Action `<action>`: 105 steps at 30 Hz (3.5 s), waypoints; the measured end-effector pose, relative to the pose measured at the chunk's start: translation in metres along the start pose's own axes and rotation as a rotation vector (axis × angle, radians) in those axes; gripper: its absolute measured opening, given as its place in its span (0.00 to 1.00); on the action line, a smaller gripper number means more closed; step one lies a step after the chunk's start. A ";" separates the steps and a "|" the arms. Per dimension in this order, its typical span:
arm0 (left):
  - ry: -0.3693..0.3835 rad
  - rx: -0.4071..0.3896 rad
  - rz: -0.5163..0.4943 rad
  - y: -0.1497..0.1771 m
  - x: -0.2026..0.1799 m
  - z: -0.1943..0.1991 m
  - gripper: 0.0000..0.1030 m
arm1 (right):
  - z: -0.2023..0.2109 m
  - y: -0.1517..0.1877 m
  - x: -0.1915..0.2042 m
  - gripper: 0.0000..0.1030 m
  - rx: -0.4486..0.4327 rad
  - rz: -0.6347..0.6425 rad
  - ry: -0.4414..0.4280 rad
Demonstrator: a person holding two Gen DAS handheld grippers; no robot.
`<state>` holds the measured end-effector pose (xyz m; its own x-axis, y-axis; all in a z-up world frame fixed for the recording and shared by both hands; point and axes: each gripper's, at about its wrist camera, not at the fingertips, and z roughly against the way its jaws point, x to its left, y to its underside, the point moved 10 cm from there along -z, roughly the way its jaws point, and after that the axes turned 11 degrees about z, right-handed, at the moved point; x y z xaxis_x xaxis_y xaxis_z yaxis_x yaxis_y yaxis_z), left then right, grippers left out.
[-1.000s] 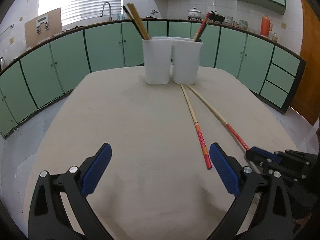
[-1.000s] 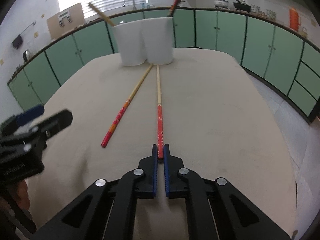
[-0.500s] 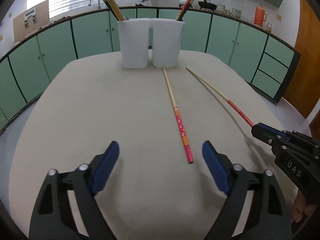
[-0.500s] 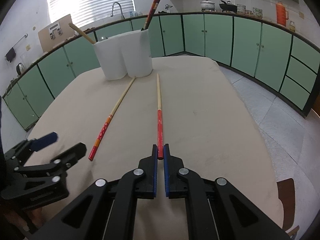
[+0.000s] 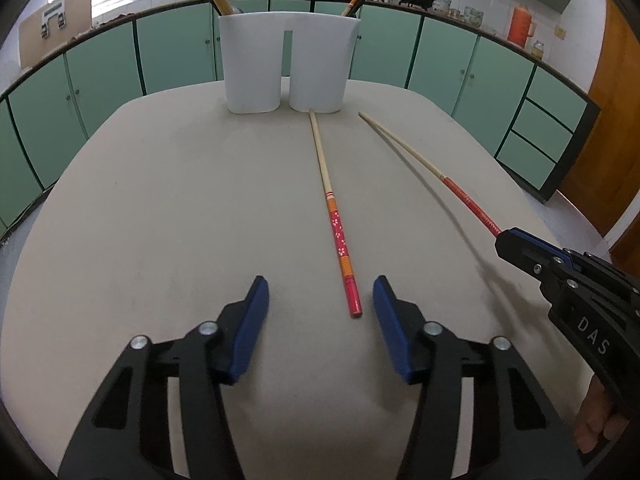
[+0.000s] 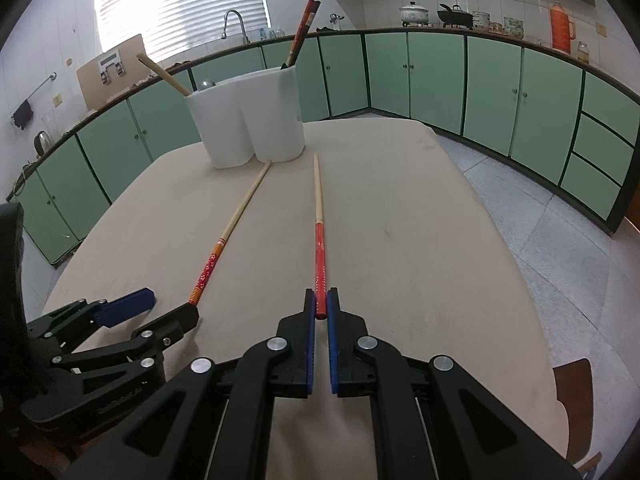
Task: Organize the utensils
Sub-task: 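Close the left gripper on the other red chopstick while the right holds its chopstick, then lift both red chopsticks and carry them up over the white holder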
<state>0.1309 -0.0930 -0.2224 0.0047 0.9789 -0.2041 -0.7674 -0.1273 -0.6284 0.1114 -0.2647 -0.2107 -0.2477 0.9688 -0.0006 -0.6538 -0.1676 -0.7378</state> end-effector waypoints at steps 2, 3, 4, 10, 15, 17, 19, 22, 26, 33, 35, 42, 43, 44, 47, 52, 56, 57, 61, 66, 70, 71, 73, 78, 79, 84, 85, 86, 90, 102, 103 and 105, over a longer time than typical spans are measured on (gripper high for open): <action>0.001 0.000 0.001 0.001 0.001 0.000 0.40 | 0.001 0.000 0.000 0.05 -0.001 0.003 -0.001; 0.003 0.000 0.002 0.001 0.001 -0.001 0.38 | 0.001 0.000 0.001 0.05 -0.002 0.005 -0.001; 0.006 0.001 0.003 0.001 0.001 -0.001 0.34 | 0.001 0.000 0.001 0.05 -0.003 0.006 -0.001; 0.022 0.005 -0.002 0.002 -0.002 0.000 0.05 | -0.001 0.000 0.001 0.06 0.002 0.012 -0.003; 0.019 -0.014 -0.002 -0.001 -0.001 0.005 0.05 | -0.002 -0.001 0.003 0.05 0.005 0.018 -0.008; 0.014 -0.029 -0.009 -0.004 0.000 0.010 0.05 | -0.001 -0.002 0.003 0.05 0.001 0.022 -0.008; 0.010 -0.046 -0.015 -0.008 0.000 0.016 0.04 | 0.000 -0.003 0.004 0.05 -0.004 0.025 -0.008; 0.009 -0.074 -0.019 -0.012 0.000 0.026 0.04 | 0.003 -0.005 0.004 0.06 -0.015 0.034 -0.005; 0.005 -0.115 -0.025 -0.022 -0.001 0.042 0.04 | 0.010 -0.012 0.006 0.05 -0.035 0.047 -0.003; 0.018 -0.189 -0.027 -0.046 -0.007 0.072 0.04 | 0.028 -0.030 0.007 0.05 -0.076 0.064 -0.007; 0.025 -0.207 -0.028 -0.052 -0.009 0.079 0.04 | 0.032 -0.035 0.008 0.05 -0.084 0.069 -0.006; 0.049 -0.276 -0.028 -0.078 -0.017 0.106 0.04 | 0.049 -0.056 0.008 0.05 -0.108 0.057 -0.037; 0.053 -0.287 -0.028 -0.083 -0.018 0.109 0.04 | 0.052 -0.062 0.008 0.06 -0.117 0.058 -0.042; 0.056 -0.295 -0.027 -0.086 -0.020 0.112 0.04 | 0.055 -0.066 0.008 0.06 -0.125 0.059 -0.044; 0.068 -0.323 -0.026 -0.098 -0.024 0.122 0.04 | 0.063 -0.079 0.008 0.06 -0.146 0.062 -0.057; 0.083 -0.362 -0.031 -0.113 -0.029 0.138 0.04 | 0.075 -0.103 0.009 0.06 -0.184 0.072 -0.084; 0.090 -0.395 -0.036 -0.127 -0.031 0.151 0.04 | 0.086 -0.123 0.011 0.06 -0.215 0.081 -0.112; 0.092 -0.404 -0.037 -0.130 -0.032 0.153 0.04 | 0.089 -0.128 0.012 0.06 -0.221 0.085 -0.117; 0.104 -0.429 -0.041 -0.143 -0.035 0.164 0.04 | 0.098 -0.148 0.015 0.06 -0.244 0.106 -0.144; 0.109 -0.450 -0.054 -0.151 -0.038 0.173 0.04 | 0.107 -0.164 0.021 0.06 -0.258 0.148 -0.165; 0.120 -0.456 -0.056 -0.156 -0.039 0.177 0.03 | 0.113 -0.172 0.028 0.06 -0.262 0.189 -0.180; 0.121 -0.458 -0.057 -0.157 -0.039 0.178 0.02 | 0.114 -0.174 0.030 0.06 -0.263 0.196 -0.186; 0.123 -0.466 -0.061 -0.160 -0.039 0.181 0.00 | 0.118 -0.177 0.033 0.06 -0.267 0.207 -0.192; 0.127 -0.484 -0.066 -0.167 -0.040 0.186 0.00 | 0.123 -0.187 0.034 0.06 -0.281 0.226 -0.197; 0.127 -0.485 -0.067 -0.167 -0.040 0.185 0.00 | 0.122 -0.188 0.034 0.06 -0.280 0.227 -0.198; 0.121 -0.434 -0.054 -0.160 -0.031 0.167 0.00 | 0.110 -0.181 0.030 0.06 -0.256 0.210 -0.199; 0.118 -0.413 -0.049 -0.158 -0.029 0.161 0.00 | 0.107 -0.179 0.028 0.06 -0.250 0.203 -0.199; 0.115 -0.382 -0.037 -0.154 -0.025 0.151 0.00 | 0.105 -0.176 0.027 0.06 -0.243 0.194 -0.200; 0.093 -0.321 -0.004 -0.141 -0.007 0.127 0.01 | 0.096 -0.163 0.017 0.06 -0.221 0.149 -0.194; 0.022 -0.167 0.040 -0.087 0.041 0.073 0.30 | 0.100 -0.160 0.004 0.06 -0.242 0.097 -0.176; 0.013 -0.147 0.039 -0.078 0.045 0.067 0.31 | 0.101 -0.157 0.003 0.06 -0.244 0.088 -0.176; 0.001 -0.098 0.045 -0.056 0.053 0.055 0.33 | 0.104 -0.154 0.004 0.06 -0.247 0.080 -0.175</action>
<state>0.1392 -0.0257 -0.1569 -0.0272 0.9718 -0.2344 -0.7005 -0.1858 -0.6890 0.1371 -0.2540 -0.0270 -0.4245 0.9048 0.0347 -0.4392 -0.1723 -0.8817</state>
